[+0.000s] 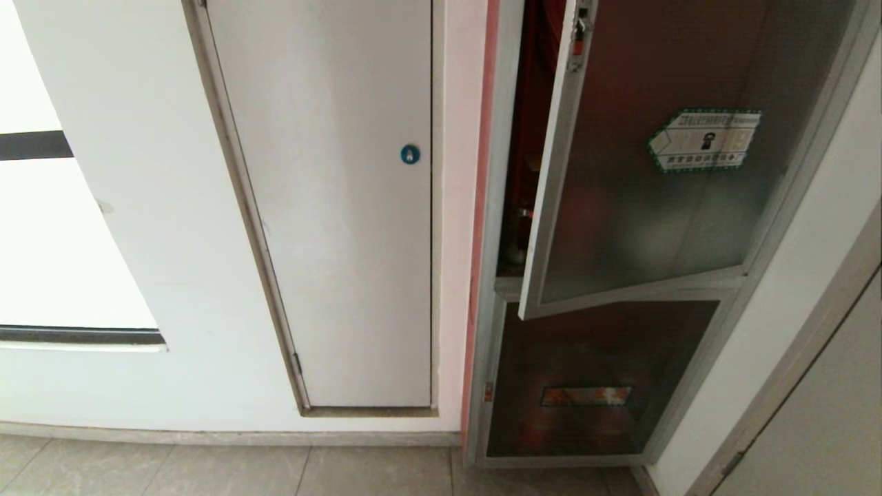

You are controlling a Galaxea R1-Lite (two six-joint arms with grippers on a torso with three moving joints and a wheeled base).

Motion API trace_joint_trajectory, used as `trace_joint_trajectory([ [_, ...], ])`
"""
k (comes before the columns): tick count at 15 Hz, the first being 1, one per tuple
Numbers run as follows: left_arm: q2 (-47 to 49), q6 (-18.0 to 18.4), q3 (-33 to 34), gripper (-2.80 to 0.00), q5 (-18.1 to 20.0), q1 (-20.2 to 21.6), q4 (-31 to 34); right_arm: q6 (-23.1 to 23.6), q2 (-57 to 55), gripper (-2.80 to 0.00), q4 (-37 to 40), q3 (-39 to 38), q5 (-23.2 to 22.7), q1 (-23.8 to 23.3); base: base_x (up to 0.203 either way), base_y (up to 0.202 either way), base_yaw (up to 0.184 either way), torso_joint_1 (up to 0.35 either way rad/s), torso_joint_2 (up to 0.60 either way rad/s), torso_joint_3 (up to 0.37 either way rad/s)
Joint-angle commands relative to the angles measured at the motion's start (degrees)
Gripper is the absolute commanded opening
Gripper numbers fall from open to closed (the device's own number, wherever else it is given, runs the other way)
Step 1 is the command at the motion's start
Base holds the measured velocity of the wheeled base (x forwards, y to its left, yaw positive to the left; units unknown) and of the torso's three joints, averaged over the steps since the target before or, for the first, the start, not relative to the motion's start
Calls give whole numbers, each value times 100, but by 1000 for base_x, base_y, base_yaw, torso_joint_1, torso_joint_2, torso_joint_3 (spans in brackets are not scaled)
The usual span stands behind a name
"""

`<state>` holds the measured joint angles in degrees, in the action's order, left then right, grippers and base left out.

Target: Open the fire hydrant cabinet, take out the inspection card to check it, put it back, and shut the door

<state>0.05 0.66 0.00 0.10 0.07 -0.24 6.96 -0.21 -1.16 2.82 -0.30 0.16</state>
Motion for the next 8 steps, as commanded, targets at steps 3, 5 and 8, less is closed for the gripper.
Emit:
trace_joint_trajectory([
  [3,4,-4,9,-280,-1,1,-2,77,21,-280,-173,-247,30,2,0,0,0,0,0,0],
  [5,4,4,9,-280,-1,1,-2,12,19,-280,-154,-271,-79,2,0,0,0,0,0,0],
  [8,4,4,9,-280,-1,1,-2,-177,14,-280,261,-254,-129,2,0,0,0,0,0,0],
])
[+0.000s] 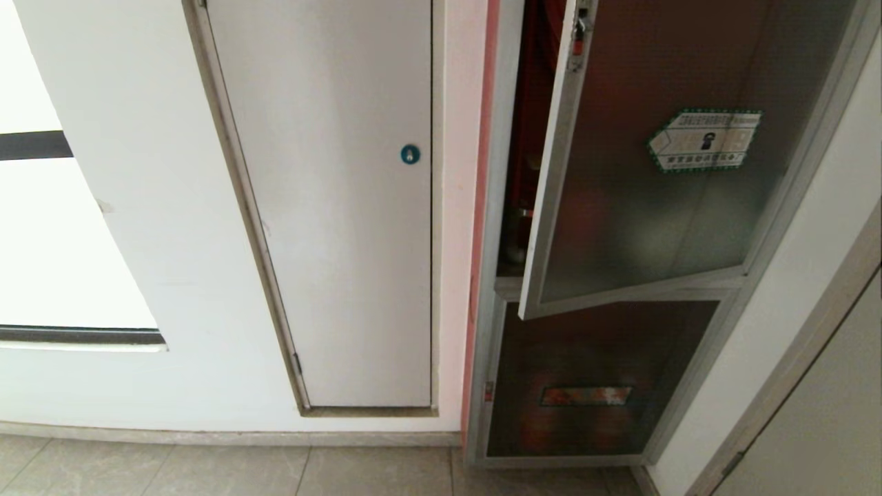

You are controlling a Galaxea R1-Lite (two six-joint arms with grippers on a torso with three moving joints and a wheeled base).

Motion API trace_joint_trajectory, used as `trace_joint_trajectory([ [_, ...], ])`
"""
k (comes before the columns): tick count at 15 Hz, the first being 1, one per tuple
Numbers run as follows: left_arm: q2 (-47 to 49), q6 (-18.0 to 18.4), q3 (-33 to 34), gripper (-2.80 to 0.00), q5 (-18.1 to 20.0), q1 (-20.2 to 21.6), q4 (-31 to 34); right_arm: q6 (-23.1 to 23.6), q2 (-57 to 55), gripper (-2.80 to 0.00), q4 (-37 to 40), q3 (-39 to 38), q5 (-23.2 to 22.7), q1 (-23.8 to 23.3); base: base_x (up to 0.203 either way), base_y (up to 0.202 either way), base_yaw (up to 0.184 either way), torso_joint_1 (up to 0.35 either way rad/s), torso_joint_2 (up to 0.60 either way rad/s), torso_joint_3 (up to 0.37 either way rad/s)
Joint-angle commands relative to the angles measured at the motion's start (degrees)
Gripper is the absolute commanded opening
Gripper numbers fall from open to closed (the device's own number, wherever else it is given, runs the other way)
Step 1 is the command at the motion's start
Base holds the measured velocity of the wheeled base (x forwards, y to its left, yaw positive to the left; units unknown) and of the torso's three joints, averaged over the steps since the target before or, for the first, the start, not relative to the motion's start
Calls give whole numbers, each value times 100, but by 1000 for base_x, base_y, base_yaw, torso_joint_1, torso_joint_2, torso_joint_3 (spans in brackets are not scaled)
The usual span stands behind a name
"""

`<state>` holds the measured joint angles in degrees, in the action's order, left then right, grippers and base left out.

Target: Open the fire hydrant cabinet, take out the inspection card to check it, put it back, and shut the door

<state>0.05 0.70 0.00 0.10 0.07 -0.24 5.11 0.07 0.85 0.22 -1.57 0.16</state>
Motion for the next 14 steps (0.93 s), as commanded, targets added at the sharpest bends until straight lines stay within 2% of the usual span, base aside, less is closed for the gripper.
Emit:
trace_joint_trajectory([
  [1,4,0,9,-280,-1,1,-2,-51,-16,-280,38,4,-10,2,0,0,0,0,0,0],
  [4,4,-7,10,-280,-1,1,-2,-318,-14,-280,14,4,16,2,0,0,0,0,0,0],
  [14,4,-9,9,-280,-1,1,-2,-318,-7,-280,3,-4,19,2,0,0,0,0,0,0],
])
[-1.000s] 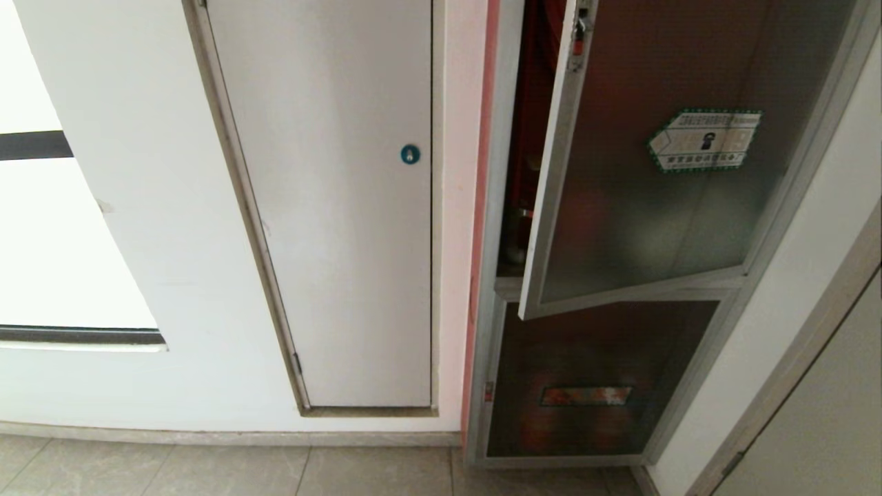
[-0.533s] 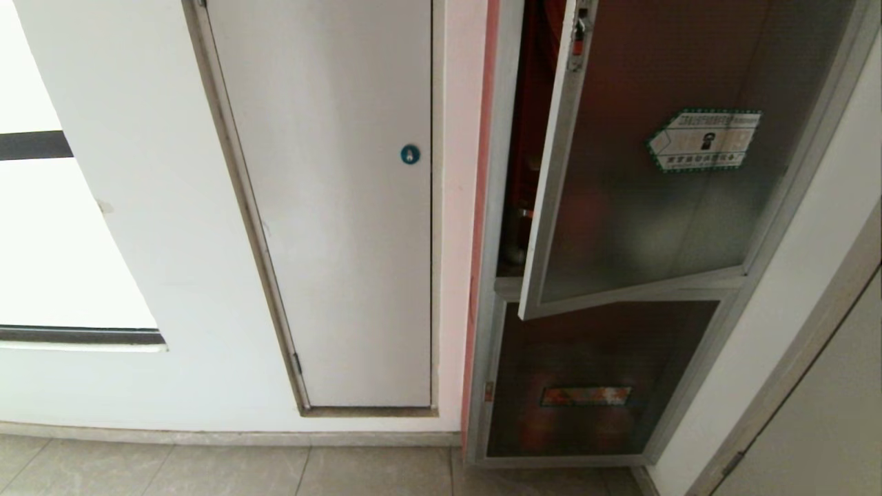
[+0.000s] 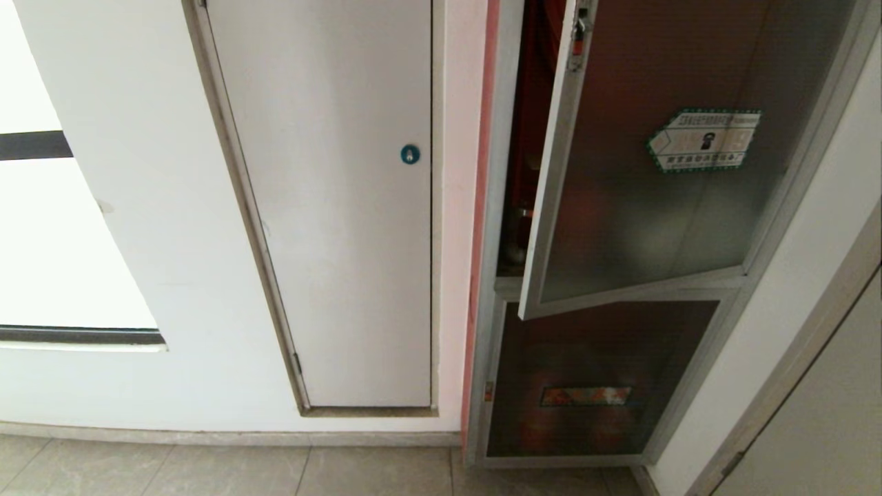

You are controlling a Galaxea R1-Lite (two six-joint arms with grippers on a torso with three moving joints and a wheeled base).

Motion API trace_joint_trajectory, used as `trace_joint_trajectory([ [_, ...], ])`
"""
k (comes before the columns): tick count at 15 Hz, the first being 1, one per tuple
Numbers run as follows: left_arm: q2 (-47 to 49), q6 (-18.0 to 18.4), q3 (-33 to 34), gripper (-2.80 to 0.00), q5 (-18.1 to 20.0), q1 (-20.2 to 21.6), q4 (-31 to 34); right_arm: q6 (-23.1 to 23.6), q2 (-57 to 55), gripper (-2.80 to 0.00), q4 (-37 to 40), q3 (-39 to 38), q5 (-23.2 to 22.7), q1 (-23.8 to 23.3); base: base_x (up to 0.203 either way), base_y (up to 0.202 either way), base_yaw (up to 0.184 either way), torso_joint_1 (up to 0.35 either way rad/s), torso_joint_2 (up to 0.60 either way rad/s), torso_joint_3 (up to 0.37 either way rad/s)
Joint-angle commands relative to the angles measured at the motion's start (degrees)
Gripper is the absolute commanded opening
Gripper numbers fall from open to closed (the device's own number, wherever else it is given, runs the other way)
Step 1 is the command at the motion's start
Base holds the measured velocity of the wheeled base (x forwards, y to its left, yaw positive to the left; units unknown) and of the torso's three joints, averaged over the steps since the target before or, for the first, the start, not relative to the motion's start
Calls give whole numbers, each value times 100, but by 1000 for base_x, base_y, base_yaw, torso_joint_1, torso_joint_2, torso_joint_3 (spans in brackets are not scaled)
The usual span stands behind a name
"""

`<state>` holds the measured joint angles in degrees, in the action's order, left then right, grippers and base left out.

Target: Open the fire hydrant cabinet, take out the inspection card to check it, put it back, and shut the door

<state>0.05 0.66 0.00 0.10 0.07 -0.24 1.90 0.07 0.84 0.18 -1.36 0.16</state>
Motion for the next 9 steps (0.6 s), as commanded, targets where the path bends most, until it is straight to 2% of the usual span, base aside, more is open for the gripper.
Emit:
trace_joint_trajectory([
  [1,4,4,9,-280,-1,1,-2,3,-16,-280,-5,-1,-5,2,0,0,0,0,0,0],
  [9,4,6,9,-280,-1,3,-20,3,-16,-280,3,-1,-5,2,0,0,0,0,0,0],
])
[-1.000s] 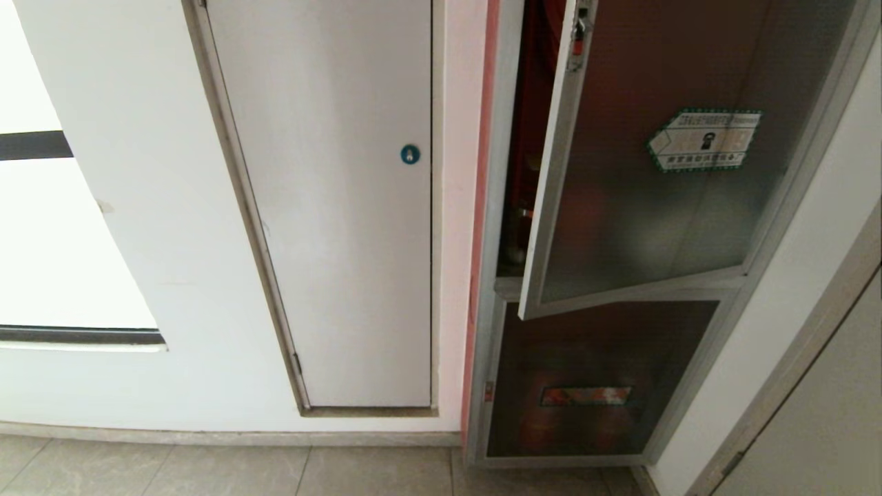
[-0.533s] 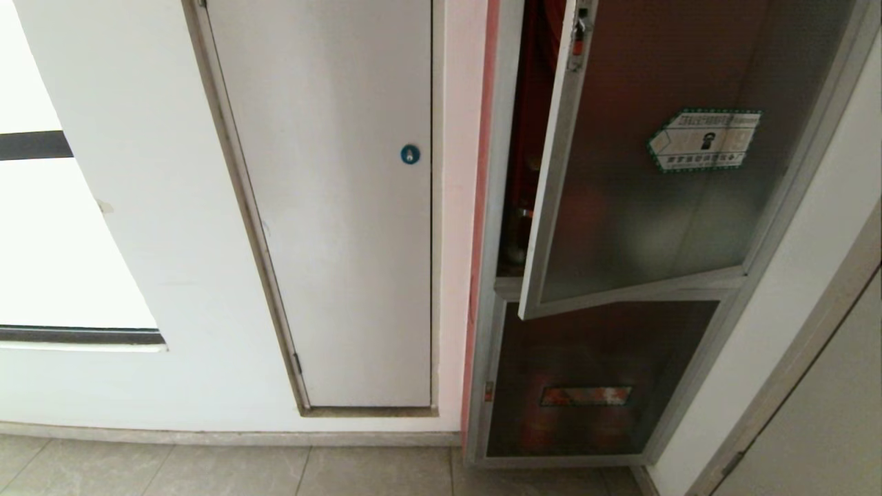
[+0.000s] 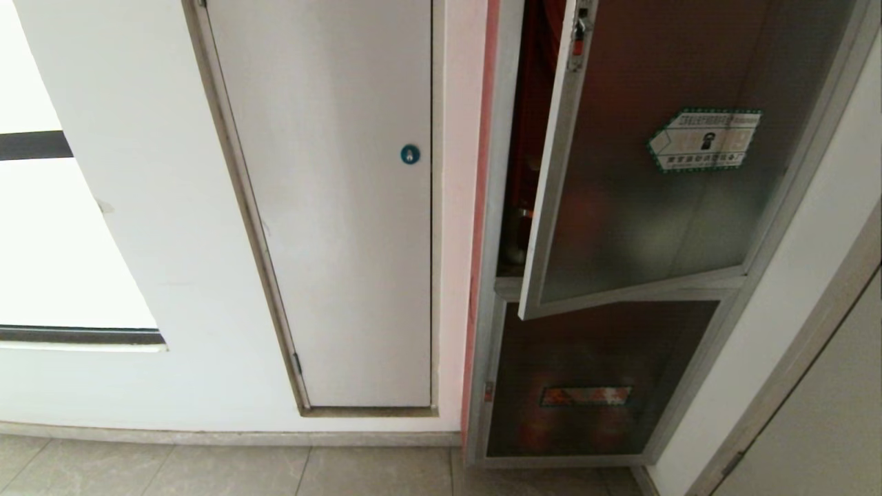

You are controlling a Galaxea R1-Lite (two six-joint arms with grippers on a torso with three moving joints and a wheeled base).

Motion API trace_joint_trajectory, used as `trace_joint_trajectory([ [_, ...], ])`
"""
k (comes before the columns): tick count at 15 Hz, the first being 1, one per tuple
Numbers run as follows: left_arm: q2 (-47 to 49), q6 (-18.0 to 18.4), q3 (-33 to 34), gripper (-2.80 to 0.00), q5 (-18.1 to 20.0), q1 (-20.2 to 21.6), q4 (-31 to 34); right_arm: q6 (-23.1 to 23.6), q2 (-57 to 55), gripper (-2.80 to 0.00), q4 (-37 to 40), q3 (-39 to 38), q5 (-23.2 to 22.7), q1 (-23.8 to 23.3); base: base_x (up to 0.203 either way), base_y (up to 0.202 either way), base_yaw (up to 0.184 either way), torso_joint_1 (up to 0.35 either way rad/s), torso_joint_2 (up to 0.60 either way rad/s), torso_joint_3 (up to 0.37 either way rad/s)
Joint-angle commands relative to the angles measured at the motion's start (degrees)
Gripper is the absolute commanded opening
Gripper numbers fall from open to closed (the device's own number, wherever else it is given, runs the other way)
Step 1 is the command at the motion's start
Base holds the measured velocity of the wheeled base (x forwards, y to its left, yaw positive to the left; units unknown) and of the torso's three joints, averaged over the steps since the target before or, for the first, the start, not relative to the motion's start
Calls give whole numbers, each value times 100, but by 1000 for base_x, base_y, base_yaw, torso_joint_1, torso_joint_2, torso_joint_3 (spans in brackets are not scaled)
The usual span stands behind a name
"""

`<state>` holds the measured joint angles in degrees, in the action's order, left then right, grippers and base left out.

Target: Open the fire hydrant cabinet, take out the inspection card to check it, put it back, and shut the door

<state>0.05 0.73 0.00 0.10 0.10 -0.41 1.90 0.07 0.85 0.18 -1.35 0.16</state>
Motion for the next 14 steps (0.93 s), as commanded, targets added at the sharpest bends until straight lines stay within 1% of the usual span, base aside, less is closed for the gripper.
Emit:
trace_joint_trajectory([
  [1,4,6,9,-280,-1,-1,-3,4,-16,-280,-5,-1,-4,2,0,0,0,0,0,0],
  [5,4,6,9,-280,-1,-1,-3,4,-9,-280,1,-1,-5,2,16,0,0,-1,-1,1],
  [14,4,6,9,-280,-4,-1,-3,4,-12,-280,-3,-1,3,2,192,0,0,6,0,1],
])
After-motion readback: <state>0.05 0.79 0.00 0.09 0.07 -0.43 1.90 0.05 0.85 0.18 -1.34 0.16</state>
